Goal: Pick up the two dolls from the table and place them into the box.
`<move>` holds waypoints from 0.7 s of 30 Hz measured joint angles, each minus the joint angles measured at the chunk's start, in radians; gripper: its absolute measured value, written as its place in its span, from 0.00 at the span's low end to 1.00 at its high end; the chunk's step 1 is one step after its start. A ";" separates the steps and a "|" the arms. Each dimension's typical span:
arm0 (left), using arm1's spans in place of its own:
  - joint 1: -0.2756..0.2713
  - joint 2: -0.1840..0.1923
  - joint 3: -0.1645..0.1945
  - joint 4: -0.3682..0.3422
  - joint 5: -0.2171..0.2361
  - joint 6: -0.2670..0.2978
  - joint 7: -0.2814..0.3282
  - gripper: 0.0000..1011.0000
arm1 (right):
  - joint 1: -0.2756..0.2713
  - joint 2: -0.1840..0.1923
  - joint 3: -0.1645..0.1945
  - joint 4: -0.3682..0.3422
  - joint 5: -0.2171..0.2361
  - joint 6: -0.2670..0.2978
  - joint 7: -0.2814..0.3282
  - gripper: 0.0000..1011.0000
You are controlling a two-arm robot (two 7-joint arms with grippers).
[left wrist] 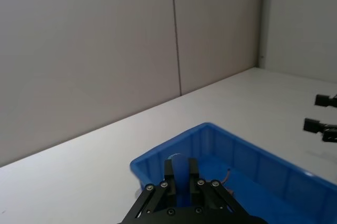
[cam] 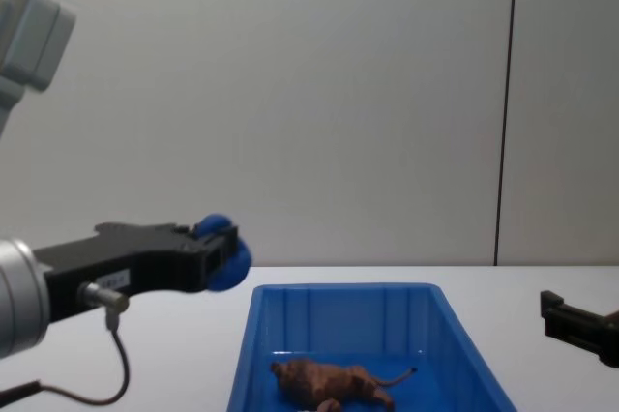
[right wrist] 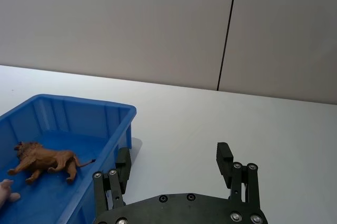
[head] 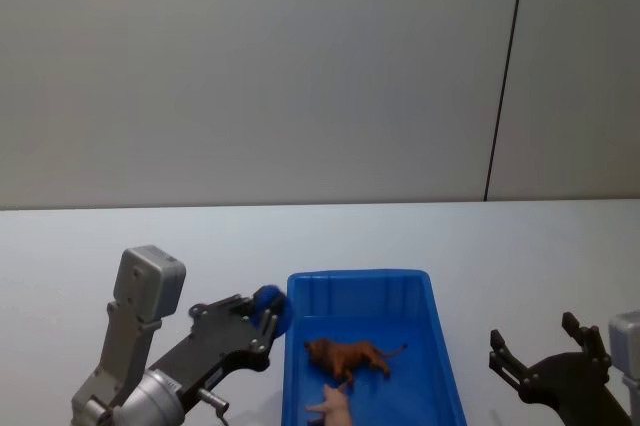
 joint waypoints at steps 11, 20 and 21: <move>-0.047 -0.038 0.011 0.038 -0.031 -0.045 -0.152 0.30 | 0.000 0.000 0.000 0.000 0.000 0.000 0.000 0.99; -0.084 -0.072 0.025 0.075 -0.049 -0.067 -0.252 0.63 | 0.000 0.000 0.000 0.000 0.000 0.000 0.000 0.99; -0.086 -0.074 0.026 0.077 -0.050 -0.068 -0.258 0.67 | 0.000 0.000 0.000 0.000 0.000 0.000 0.000 0.99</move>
